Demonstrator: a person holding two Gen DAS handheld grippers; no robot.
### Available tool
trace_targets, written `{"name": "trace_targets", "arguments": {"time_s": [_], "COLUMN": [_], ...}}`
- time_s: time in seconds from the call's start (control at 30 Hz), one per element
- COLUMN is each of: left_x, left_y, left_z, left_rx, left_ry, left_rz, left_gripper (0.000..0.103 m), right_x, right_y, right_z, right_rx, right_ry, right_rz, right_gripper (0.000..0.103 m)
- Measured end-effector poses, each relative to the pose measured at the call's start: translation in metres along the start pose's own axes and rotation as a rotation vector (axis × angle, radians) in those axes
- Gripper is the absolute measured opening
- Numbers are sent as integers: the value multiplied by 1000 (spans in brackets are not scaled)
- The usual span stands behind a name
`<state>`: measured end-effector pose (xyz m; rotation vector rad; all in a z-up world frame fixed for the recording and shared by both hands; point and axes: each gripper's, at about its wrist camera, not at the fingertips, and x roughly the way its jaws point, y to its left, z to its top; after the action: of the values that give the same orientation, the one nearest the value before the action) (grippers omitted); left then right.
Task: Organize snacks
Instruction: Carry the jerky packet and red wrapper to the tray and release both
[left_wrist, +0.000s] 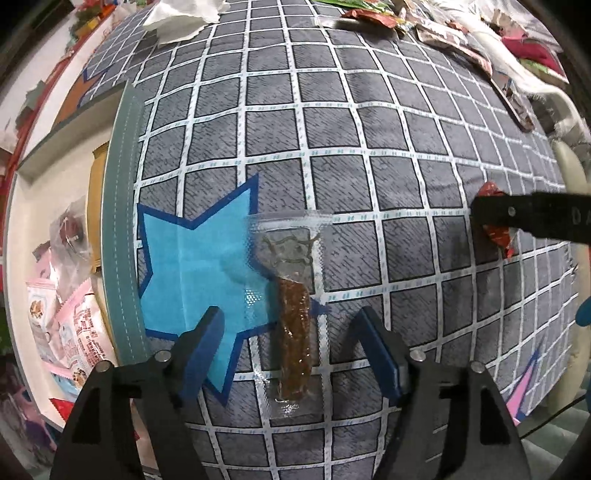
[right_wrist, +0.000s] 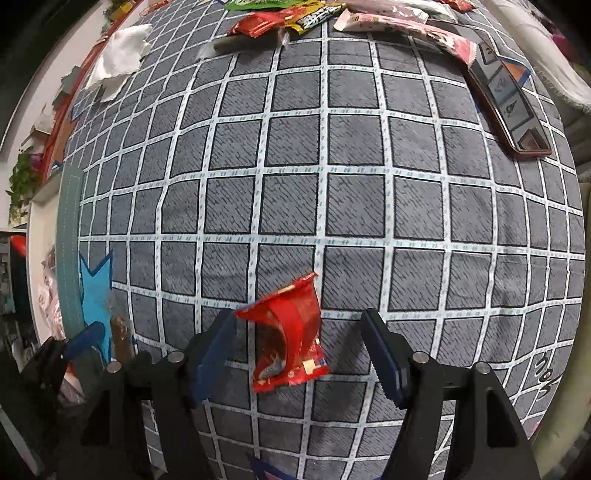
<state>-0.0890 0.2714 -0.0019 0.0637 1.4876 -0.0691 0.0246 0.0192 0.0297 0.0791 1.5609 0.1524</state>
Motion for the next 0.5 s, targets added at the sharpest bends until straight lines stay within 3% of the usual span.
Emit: {"name": "trace_targets", "arguments": {"time_s": [0.03, 0.1, 0.13, 0.17, 0.2, 0.3, 0.37, 0.5], "left_x": [-1, 0, -2, -6, -8, -12, -23, -53], "left_y": [-9, -21, -26, -35, -38, -47, -41, -25], "left_z": [1, 3, 2, 5, 4, 11, 10, 18], "left_rx": [-3, -1, 3, 12, 22, -12, -40, -63], "left_ry": [-1, 0, -8, -18, -17, 1, -15, -63], "left_rz": [0, 1, -4, -16, -36, -101, -132, -155], "left_gripper": [78, 72, 65, 47, 44, 41, 41, 41], "right_x": [6, 13, 15, 23, 24, 23, 19, 10], "right_y": [7, 23, 31, 46, 50, 53, 48, 62], "right_z": [3, 10, 13, 20, 22, 21, 17, 15], "right_rx": [-2, -27, -45, -59, -55, -15, 33, 43], "right_ry": [3, -11, -16, -9, -1, 10, 7, 0], "right_rz": [-5, -42, -58, -57, -39, 19, 110, 159], "right_gripper": [70, 51, 34, 34, 34, 34, 34, 34]}}
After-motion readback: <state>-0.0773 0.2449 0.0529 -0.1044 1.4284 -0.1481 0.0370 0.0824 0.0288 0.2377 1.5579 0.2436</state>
